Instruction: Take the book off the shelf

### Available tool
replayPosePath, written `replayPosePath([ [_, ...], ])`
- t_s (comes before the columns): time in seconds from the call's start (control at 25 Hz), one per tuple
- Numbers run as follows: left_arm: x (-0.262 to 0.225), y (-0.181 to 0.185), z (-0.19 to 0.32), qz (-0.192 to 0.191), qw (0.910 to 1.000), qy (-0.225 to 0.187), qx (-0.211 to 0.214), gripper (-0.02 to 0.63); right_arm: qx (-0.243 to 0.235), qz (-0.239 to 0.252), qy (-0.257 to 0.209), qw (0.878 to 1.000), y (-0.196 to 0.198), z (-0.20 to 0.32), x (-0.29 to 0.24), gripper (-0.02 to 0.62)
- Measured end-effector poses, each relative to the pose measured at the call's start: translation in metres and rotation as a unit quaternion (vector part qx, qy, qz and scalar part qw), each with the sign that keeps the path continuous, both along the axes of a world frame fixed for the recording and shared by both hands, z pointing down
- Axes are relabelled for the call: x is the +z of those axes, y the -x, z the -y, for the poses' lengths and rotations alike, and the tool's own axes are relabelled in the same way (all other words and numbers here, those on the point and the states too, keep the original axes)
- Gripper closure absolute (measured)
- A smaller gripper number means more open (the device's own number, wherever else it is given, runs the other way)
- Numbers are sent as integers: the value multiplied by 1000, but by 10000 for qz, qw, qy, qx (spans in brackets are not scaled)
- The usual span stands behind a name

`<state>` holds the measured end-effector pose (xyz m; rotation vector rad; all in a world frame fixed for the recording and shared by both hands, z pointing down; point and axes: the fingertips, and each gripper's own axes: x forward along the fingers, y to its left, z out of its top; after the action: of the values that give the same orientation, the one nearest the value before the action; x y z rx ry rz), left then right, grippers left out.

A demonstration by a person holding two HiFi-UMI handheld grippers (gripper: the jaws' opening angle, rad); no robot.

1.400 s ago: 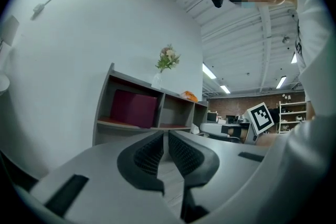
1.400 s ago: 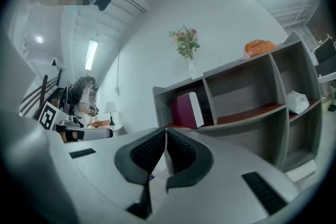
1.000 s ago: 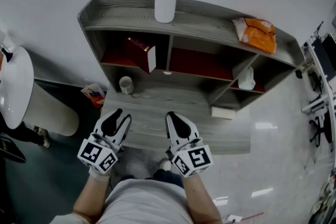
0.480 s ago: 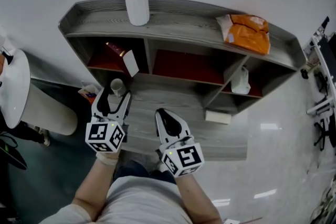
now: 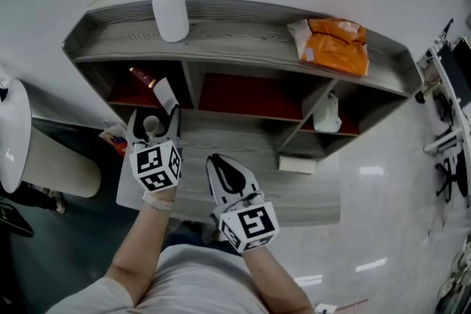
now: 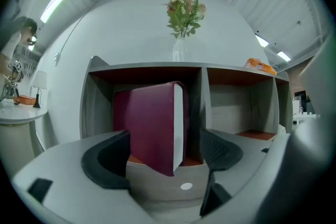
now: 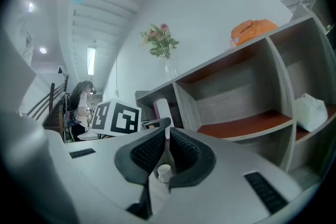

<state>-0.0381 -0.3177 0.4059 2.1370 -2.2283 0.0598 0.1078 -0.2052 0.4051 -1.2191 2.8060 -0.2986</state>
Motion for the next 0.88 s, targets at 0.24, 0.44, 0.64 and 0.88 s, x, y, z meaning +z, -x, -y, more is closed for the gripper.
replayPosePath([
  [0.24, 6, -14, 24, 31, 10000, -51, 68, 206, 154, -113, 56, 9998, -10, 8, 10, 574],
  [0.44, 8, -13, 37, 418, 9990, -67, -166, 206, 202, -166, 76, 9996, -16, 11, 15, 574],
  [0.64, 12, -7, 44, 486, 9982, -58, -344, 206, 207, -188, 78, 9996, -16, 16, 18, 574],
  [0.88, 14, 4, 53, 514, 9977, -47, -430, 207, 150, -231, 105, 9996, -11, 19, 19, 574],
])
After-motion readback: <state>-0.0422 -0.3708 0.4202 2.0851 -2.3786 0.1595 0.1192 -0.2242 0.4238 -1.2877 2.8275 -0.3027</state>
